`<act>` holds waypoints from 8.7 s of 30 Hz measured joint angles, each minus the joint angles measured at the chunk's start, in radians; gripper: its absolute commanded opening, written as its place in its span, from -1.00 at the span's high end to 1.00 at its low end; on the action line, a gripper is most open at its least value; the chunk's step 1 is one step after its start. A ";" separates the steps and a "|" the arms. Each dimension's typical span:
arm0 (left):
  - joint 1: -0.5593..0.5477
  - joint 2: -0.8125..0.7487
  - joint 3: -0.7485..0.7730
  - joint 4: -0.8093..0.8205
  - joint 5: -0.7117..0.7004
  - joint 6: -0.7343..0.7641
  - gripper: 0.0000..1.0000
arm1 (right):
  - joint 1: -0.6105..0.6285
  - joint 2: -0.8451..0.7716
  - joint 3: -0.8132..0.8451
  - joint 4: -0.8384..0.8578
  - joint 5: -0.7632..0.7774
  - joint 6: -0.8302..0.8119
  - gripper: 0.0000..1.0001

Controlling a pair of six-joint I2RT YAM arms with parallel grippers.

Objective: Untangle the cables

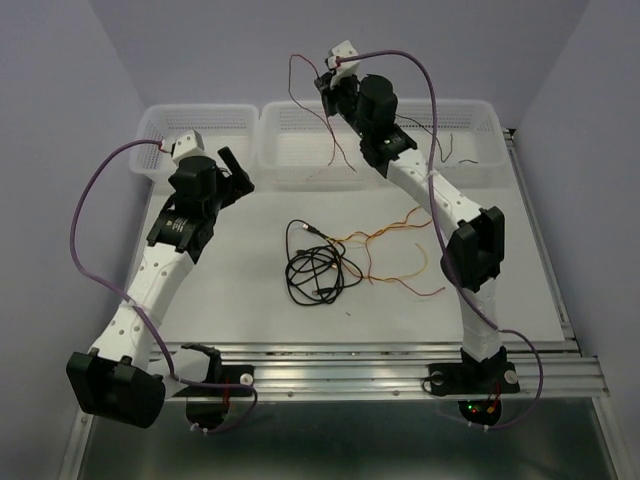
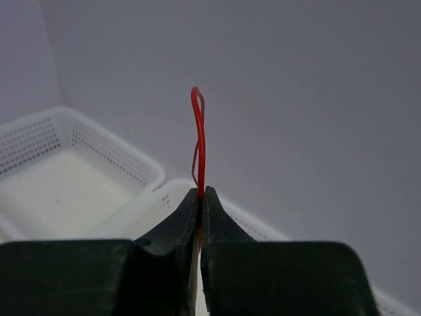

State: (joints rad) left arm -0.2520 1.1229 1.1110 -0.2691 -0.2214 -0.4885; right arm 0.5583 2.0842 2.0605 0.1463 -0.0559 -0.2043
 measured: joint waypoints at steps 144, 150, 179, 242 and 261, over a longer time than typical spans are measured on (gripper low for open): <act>-0.376 -0.144 -0.336 0.195 0.300 -0.124 -0.97 | -0.072 -0.817 -0.589 -0.137 -0.063 0.555 0.99; -0.377 -0.250 -0.375 0.217 0.332 -0.122 -0.97 | -0.072 -0.793 -0.571 -0.129 -0.219 0.621 0.99; -0.377 -0.171 -0.443 0.475 0.636 0.104 -0.96 | 0.004 -0.617 -0.728 -0.201 -0.237 0.792 0.99; -0.377 -0.076 -0.355 0.383 0.614 -0.047 1.00 | 0.024 -0.683 -0.883 -0.504 -0.574 0.561 -0.11; -0.306 -0.018 0.018 0.035 0.192 -0.013 1.00 | -0.092 -0.720 -0.886 -0.508 -0.107 0.650 0.99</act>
State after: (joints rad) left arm -0.5583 1.1049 1.1294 -0.2340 -0.0292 -0.5018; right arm 0.4664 1.3640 1.1748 -0.3614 -0.1627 0.4458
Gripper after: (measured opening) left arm 0.048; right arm 0.033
